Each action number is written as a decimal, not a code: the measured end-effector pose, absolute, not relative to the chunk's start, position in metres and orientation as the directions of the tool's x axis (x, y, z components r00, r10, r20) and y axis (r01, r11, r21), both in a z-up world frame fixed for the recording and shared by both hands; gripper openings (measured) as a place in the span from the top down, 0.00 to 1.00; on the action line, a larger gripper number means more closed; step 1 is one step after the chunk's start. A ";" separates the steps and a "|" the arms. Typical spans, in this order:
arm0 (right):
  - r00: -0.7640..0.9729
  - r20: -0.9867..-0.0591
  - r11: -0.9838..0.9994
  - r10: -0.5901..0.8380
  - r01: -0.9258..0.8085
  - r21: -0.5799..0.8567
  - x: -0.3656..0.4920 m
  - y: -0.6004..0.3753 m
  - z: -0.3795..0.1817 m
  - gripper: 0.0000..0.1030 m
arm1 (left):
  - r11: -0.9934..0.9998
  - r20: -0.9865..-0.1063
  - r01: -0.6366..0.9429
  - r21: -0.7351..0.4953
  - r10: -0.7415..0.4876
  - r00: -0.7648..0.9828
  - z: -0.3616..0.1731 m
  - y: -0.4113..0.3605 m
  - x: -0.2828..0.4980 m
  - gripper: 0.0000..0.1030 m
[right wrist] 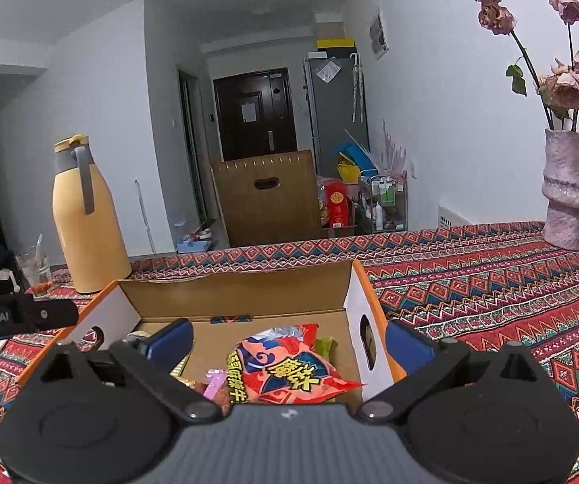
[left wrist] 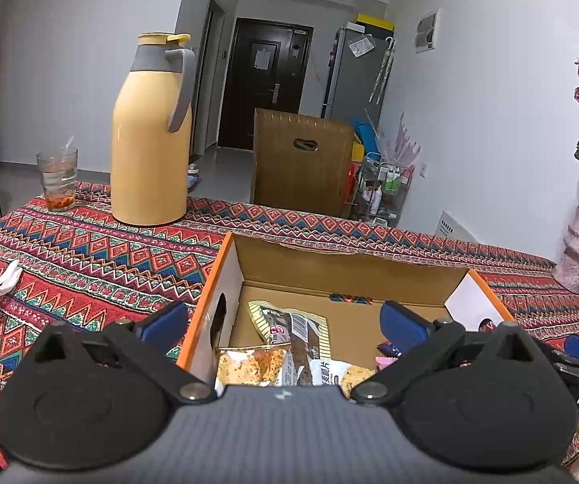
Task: Organize snacks
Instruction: 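Move both tools back over the snack pile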
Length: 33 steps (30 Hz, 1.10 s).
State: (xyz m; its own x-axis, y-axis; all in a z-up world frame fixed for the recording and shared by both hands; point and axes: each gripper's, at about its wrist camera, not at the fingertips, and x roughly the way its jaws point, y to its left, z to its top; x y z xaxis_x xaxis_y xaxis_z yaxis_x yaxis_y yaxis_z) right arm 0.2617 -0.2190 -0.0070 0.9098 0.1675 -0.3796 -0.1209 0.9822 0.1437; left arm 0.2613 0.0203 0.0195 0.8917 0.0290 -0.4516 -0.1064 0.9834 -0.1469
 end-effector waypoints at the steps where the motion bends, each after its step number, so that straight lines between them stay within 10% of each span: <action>1: 0.911 -0.378 0.982 0.167 -0.121 0.144 0.261 -0.219 -0.007 0.01 | 0.984 -0.452 -0.104 -0.146 0.027 0.892 0.020 0.020 0.261 0.00; 33: 0.899 -0.411 0.988 0.153 -0.126 0.093 0.157 -0.236 -0.003 0.00 | 0.994 -0.418 -0.032 -0.100 -0.013 0.908 0.034 0.022 0.155 0.00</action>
